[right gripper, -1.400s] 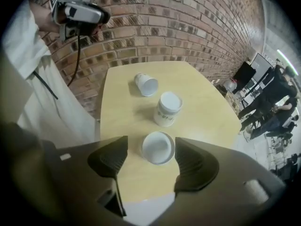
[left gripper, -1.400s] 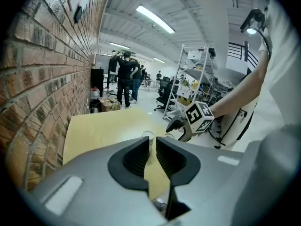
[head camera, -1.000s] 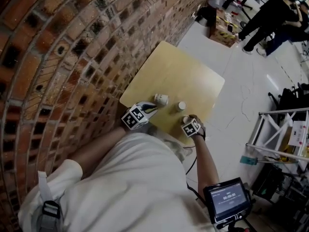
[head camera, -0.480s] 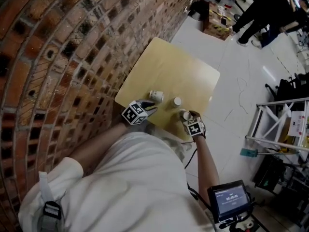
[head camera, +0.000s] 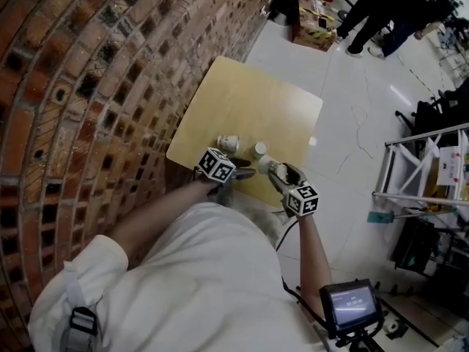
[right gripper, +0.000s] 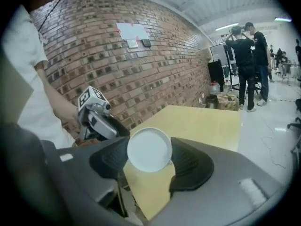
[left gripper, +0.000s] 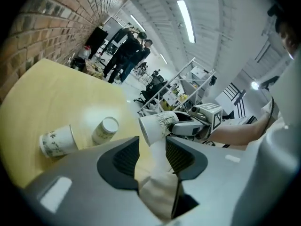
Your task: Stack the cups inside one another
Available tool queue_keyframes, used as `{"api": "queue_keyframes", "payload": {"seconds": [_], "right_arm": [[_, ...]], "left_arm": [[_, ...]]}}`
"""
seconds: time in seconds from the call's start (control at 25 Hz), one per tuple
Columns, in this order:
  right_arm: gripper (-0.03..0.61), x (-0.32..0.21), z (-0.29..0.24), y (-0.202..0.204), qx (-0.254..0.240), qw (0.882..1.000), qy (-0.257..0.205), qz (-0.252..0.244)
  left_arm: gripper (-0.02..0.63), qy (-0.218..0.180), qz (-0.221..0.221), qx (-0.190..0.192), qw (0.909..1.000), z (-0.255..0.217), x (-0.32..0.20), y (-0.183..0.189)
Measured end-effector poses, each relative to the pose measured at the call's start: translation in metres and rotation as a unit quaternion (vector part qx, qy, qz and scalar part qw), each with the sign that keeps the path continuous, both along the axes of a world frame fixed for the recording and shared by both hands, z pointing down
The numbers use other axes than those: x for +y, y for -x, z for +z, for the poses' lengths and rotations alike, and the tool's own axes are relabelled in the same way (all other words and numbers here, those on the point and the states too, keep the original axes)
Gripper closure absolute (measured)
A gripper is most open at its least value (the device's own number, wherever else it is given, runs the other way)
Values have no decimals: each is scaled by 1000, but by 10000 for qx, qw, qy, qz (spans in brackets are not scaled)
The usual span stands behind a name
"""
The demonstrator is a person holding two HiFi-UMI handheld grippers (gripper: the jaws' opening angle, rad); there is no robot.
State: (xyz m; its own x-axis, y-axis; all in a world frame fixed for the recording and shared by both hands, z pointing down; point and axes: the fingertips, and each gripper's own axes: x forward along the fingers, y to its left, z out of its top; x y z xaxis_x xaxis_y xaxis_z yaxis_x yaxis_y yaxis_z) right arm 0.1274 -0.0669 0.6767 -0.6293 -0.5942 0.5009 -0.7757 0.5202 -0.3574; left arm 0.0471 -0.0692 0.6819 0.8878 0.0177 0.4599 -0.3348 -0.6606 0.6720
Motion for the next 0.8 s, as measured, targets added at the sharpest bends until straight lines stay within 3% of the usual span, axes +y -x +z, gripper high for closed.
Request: {"api": "queue_keyframes", "payload": {"seconds": [0.2, 0.28, 0.36, 0.4, 0.52, 0.8], "right_arm": [[302, 7, -19, 9, -711, 9973, -109, -135], [302, 12, -25, 14, -966, 9950, -95, -222], [302, 16, -27, 16, -1107, 9934, -62, -287], [302, 18, -27, 17, -1148, 9929, -31, -319], [301, 25, -23, 18, -1222, 9914, 102, -452], [292, 35, -2, 19, -900, 9938, 335, -563]], "left_arm": [[383, 776, -132, 617, 9950, -2, 1, -14], [396, 1072, -144, 995, 9891, -10, 6, -17], [457, 1212, -100, 1331, 9836, -24, 12, -20], [497, 1209, -89, 1460, 9818, -31, 13, -21], [529, 1111, -20, 1637, 9802, -44, 12, -21], [580, 677, 438, 1290, 9884, -43, 25, -15]]}}
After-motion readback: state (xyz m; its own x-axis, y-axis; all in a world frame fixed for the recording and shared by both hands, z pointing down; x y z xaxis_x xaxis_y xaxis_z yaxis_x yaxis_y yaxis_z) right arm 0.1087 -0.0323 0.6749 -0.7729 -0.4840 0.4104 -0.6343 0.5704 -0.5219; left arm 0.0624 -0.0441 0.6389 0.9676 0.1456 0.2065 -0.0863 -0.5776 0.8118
